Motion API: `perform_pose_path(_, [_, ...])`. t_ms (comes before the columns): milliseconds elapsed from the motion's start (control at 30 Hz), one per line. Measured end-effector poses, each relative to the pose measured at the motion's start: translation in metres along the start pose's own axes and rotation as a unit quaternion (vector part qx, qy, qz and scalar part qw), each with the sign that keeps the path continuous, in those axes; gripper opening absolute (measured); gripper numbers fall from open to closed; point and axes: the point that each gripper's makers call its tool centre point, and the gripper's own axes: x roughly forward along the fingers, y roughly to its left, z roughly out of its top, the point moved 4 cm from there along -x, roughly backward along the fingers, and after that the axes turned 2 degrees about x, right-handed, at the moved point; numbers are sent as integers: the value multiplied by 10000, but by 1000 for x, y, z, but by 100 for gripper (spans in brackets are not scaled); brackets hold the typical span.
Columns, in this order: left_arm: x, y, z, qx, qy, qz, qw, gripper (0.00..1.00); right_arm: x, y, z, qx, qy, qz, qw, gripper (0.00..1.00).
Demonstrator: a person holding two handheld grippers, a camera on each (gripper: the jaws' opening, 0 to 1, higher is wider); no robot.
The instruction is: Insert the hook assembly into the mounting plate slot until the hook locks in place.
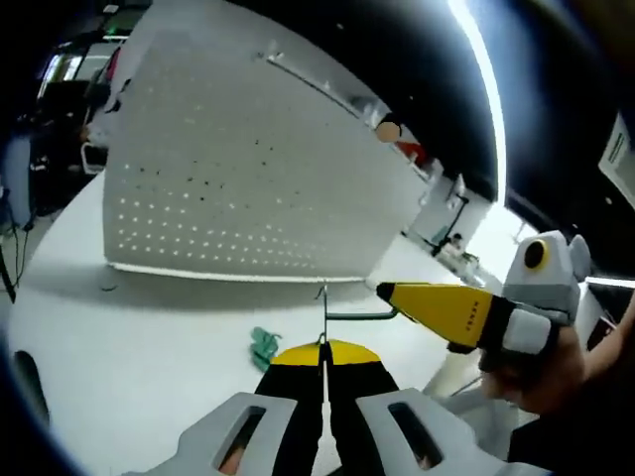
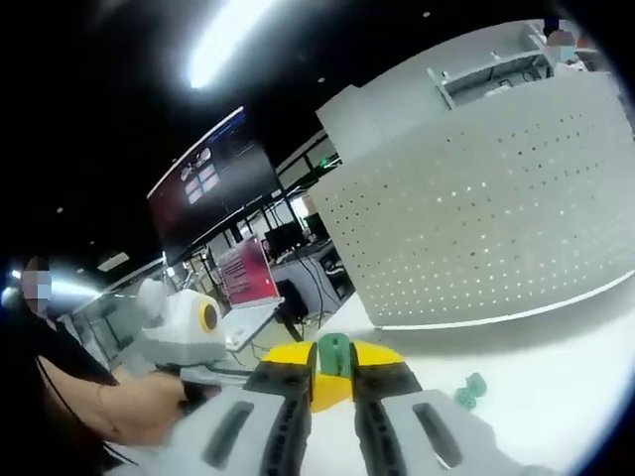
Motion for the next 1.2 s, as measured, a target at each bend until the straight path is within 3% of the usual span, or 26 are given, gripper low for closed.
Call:
perform_pose_path(267, [-4,-6,8,788,-146,54,9968,1,8,4,-4,77,81,58,9999,11])
perform_pose_path(467, [-1,-5,6,810,-116,63,9966,1,8,0,-6,85,150,6,9999,8])
perform_pose_path(567, [1,-9,5,995,-104,32,9950,1,9,-3,-5,123,196,-15,9997,7])
perform_pose_path(700, [-1,-11,12,1135,-333,5,9930,1,11,-3,-5,152,209,10,9997,6])
perform_pose_path(800, [0,-11,13,1444,-275,35,9891,1,12,-1,-4,165,183,54,9997,2])
perform_pose_path(1200, [-1,-6,9,1436,-206,-9,9894,1,15,-1,-5,429,226,106,9988,3])
